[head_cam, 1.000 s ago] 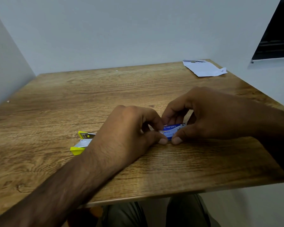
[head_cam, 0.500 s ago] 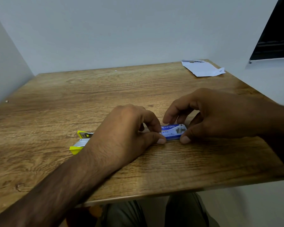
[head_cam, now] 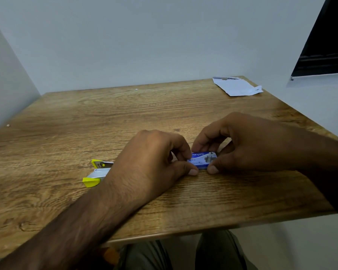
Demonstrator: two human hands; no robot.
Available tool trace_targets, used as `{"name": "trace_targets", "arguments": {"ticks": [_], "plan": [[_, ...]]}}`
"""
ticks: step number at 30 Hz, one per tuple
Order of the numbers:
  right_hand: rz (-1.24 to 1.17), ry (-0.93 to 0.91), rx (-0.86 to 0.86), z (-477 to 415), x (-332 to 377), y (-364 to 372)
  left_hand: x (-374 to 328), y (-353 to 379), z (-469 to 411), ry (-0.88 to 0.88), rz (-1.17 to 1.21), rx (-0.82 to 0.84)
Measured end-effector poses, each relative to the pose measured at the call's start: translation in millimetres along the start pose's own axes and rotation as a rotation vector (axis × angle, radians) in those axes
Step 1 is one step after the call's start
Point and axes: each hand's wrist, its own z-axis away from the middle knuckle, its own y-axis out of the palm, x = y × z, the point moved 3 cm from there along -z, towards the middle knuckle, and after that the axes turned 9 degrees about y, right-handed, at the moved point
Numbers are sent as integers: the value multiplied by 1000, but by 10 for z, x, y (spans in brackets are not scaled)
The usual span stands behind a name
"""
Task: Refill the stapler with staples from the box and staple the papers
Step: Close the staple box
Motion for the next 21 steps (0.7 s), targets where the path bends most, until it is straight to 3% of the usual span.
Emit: {"name": "trace_targets", "arguments": {"ticks": [12, 21], "plan": [[12, 70, 38, 349, -138, -58, 14, 4, 35, 137, -7, -24], [5, 28, 45, 323, -158, -99, -10, 7, -63, 164, -105, 103]]}}
